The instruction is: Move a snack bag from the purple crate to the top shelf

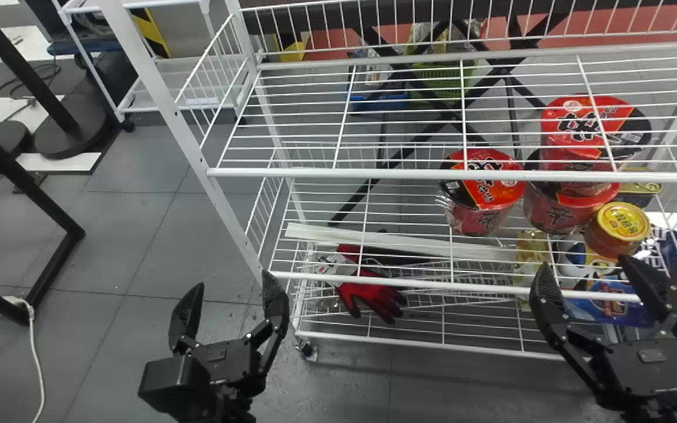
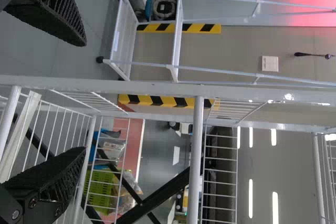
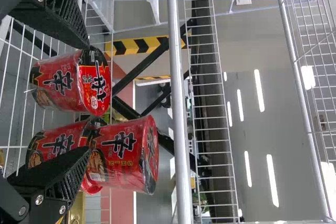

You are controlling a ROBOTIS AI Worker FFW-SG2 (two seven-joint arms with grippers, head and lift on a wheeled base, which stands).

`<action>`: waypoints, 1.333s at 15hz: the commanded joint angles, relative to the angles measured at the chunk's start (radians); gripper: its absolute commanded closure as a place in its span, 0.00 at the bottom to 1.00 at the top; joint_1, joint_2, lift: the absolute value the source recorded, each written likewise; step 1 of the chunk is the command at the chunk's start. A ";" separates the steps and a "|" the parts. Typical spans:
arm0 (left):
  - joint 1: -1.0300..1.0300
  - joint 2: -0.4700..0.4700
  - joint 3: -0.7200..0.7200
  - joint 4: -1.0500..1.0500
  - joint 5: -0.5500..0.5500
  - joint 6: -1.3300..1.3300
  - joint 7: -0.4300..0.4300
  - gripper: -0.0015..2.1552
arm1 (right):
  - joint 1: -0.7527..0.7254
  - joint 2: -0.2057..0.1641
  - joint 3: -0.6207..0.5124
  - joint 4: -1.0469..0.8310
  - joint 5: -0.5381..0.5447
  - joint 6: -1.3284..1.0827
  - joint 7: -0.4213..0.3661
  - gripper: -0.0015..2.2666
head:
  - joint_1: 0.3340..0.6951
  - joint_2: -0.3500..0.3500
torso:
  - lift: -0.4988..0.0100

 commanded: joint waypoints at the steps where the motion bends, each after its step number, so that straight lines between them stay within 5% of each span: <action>1: 0.000 0.000 0.000 0.003 0.000 0.000 0.000 0.05 | 0.000 0.000 0.000 0.008 0.000 -0.035 0.002 0.06 | 1.00 0.75 | 0.08; 8: -0.003 0.000 0.000 0.008 0.000 0.000 0.000 0.05 | 0.039 -0.001 0.012 -0.071 0.000 0.018 -0.024 0.06 | 1.00 0.76 | 0.08; 13: -0.006 0.003 -0.002 0.008 -0.005 0.000 -0.003 0.05 | 0.123 -0.017 -0.049 -0.503 -0.029 0.791 -0.093 0.06 | 1.00 0.74 | 0.08; 17: -0.023 0.006 -0.008 0.020 -0.006 0.000 0.006 0.05 | 0.177 -0.026 -0.281 -0.851 -0.259 1.650 -0.092 0.06 | 1.00 0.69 | 0.08; 20: -0.037 0.011 -0.018 0.035 -0.005 0.000 0.005 0.05 | 0.186 -0.020 -0.495 -0.977 -0.459 1.956 -0.090 0.06 | 1.00 0.63 | 0.08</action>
